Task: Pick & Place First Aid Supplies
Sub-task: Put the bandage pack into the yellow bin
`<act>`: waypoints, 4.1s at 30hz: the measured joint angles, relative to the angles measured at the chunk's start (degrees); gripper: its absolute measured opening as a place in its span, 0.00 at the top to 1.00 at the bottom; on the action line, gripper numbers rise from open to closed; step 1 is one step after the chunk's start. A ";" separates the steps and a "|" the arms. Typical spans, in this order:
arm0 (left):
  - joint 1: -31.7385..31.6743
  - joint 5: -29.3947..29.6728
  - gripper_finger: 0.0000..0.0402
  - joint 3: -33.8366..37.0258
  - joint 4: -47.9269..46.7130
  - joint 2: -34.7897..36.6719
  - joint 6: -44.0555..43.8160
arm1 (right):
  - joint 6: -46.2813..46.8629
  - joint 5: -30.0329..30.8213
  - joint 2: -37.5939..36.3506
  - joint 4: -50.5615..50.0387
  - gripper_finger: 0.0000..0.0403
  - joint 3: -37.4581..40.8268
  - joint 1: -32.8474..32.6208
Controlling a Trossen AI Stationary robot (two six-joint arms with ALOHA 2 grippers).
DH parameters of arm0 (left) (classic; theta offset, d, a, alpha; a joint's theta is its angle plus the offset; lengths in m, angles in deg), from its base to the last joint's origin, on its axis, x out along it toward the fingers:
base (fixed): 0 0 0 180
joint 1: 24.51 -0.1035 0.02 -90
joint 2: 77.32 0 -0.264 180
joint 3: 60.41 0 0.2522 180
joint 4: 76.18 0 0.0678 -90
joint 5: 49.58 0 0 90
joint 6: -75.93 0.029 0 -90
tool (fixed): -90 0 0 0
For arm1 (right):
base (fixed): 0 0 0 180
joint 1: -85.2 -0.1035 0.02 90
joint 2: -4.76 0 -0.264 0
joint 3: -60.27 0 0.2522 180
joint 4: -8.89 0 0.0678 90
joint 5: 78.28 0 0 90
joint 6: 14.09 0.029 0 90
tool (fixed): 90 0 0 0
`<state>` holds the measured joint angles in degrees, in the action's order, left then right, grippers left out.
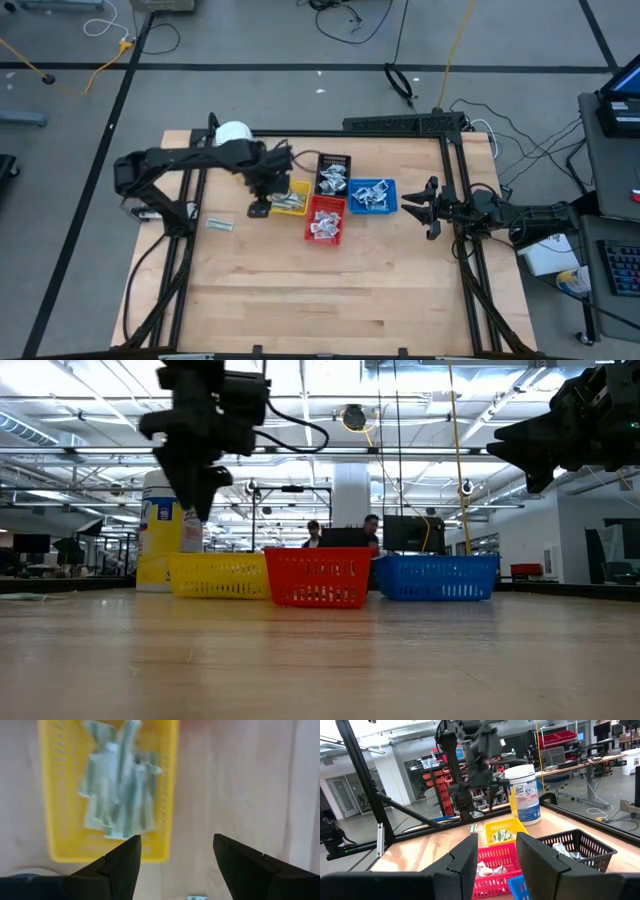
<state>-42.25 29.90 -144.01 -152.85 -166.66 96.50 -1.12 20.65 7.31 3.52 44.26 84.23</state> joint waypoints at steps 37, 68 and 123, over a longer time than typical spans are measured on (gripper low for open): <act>7.43 9.34 0.33 24.41 -2.42 11.45 -1.66 | 0.00 0.00 0.00 -0.01 0.68 0.01 0.01; 4.00 15.67 0.33 23.46 -1.16 -1.61 -9.13 | -0.02 0.00 0.00 -0.01 0.68 -0.02 0.02; 6.52 2.71 0.87 29.26 3.23 -0.55 -36.89 | -0.02 0.00 0.00 -0.01 0.68 0.01 -0.01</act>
<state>-35.73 32.61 -114.75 -149.62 -167.21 59.61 -1.14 20.65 7.31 3.51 44.26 84.22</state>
